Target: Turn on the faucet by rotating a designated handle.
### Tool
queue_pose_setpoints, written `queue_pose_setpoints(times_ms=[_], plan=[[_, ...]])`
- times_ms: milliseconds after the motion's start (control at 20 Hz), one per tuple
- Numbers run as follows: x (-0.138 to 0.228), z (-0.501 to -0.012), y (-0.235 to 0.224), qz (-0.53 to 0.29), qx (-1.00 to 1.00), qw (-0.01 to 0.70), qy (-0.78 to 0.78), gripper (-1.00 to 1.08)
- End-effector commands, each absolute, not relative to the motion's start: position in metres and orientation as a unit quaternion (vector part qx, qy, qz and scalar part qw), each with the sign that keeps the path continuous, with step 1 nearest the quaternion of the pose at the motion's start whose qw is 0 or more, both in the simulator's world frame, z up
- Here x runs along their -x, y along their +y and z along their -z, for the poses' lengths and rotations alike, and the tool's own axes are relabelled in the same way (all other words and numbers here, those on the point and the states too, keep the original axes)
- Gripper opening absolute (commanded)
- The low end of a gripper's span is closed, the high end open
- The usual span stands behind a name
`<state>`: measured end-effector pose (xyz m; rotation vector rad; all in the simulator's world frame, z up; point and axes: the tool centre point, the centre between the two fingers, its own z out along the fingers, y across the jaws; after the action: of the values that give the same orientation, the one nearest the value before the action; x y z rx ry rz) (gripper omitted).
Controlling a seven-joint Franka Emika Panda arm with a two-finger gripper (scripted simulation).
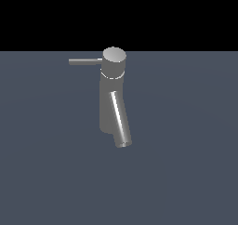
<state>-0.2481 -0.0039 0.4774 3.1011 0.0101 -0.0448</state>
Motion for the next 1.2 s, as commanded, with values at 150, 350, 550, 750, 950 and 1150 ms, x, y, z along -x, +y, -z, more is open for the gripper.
queue_pose_setpoints(times_ms=[150,350,550,750,950,1150], plan=[[0.248,-0.476,-0.003,0.014,-1.0,0.019,0.0,-1.0],[0.247,-0.471,0.0,0.009,-1.0,0.013,-0.013,-1.0],[0.245,-0.462,0.005,0.002,-0.999,0.003,-0.038,-1.0],[0.242,-0.449,0.012,-0.009,-0.997,-0.011,-0.074,-1.0],[0.237,-0.433,0.022,-0.023,-0.992,-0.03,-0.119,-1.0],[0.228,-0.415,0.034,-0.039,-0.983,-0.051,-0.171,-1.0]])
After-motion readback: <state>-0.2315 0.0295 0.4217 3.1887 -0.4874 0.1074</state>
